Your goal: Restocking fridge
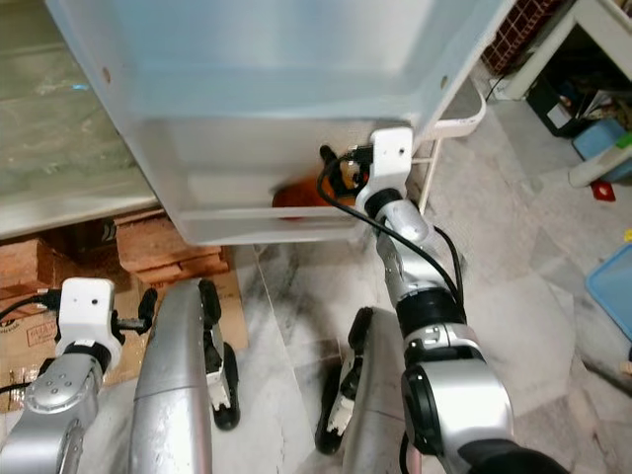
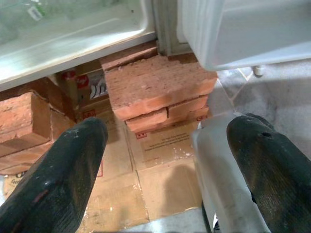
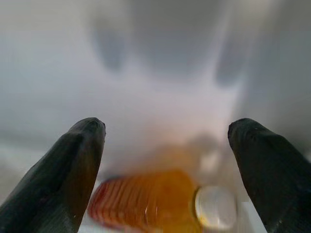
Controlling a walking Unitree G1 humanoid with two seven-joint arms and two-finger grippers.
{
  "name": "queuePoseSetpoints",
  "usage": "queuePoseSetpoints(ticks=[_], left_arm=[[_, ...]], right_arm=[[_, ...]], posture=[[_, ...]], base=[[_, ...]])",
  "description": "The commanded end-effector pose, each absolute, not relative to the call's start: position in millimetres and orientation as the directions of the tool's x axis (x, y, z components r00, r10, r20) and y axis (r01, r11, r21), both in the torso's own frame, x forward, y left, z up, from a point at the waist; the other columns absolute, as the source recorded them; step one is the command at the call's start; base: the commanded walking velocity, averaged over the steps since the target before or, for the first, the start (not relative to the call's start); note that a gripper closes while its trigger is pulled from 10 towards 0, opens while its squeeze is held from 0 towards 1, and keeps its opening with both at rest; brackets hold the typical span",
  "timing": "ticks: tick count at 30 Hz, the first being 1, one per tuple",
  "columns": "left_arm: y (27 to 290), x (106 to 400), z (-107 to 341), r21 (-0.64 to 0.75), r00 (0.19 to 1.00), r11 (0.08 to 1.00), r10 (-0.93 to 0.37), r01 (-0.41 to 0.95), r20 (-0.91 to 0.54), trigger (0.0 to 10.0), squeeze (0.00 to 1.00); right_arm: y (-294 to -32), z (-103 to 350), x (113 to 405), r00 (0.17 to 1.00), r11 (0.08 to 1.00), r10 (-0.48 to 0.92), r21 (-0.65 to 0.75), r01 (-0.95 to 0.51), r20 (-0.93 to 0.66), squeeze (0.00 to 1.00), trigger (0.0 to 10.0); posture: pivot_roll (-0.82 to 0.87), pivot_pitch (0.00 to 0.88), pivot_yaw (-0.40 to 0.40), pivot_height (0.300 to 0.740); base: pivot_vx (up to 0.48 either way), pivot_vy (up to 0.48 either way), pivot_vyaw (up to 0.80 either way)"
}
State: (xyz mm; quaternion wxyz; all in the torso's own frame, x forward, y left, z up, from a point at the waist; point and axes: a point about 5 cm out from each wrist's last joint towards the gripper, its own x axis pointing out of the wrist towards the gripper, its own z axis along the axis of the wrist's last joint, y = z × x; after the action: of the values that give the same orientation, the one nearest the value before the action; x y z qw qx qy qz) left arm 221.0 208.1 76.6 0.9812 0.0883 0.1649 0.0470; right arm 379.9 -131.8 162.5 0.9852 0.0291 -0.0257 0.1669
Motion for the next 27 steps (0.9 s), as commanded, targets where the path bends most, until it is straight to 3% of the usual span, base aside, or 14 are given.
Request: queuePoseSetpoints(ticks=[1,5,10,14,23,27], left_arm=[[209,215,69,0.204,0.927,0.977,0.135,-0.065,-0.351,10.0,0.00],[208,215,68,0.205,0.925,0.977,0.134,-0.063,-0.355,10.0,0.00],[207,215,65,0.195,0.921,0.979,0.128,-0.057,-0.369,10.0,0.00],[206,216,65,0.195,0.921,0.979,0.125,-0.055,-0.368,10.0,0.00],[204,217,64,0.197,0.919,0.979,0.116,-0.043,-0.378,10.0,0.00],[212,216,68,0.216,0.916,0.971,0.178,-0.104,-0.359,10.0,0.00]], right_arm=[[-147,142,372,0.952,0.949,0.304,0.096,-0.300,-0.033,0.00,10.0],[-151,136,362,0.943,0.941,0.329,0.098,-0.323,-0.053,0.00,10.0],[-156,136,344,0.918,0.894,0.397,0.233,-0.384,-0.012,0.00,10.0],[-157,132,336,0.916,0.894,0.398,0.243,-0.377,-0.043,0.00,10.0],[-140,117,330,0.910,0.898,0.387,0.281,-0.337,-0.148,0.00,10.0],[-124,120,337,0.916,0.867,0.372,0.409,-0.286,-0.149,0.00,10.0]], posture=[[0.16,0.251,-0.094,0.526],[0.16,0.254,-0.096,0.526],[0.15,0.251,-0.097,0.526],[0.14,0.249,-0.096,0.526],[0.14,0.253,-0.088,0.526],[0.16,0.272,-0.086,0.526]], base=[[0.000,0.000,0.00],[0.000,0.000,0.00],[0.000,0.000,0.00],[0.000,0.000,0.00],[0.000,0.000,0.00],[0.000,0.000,0.00]])
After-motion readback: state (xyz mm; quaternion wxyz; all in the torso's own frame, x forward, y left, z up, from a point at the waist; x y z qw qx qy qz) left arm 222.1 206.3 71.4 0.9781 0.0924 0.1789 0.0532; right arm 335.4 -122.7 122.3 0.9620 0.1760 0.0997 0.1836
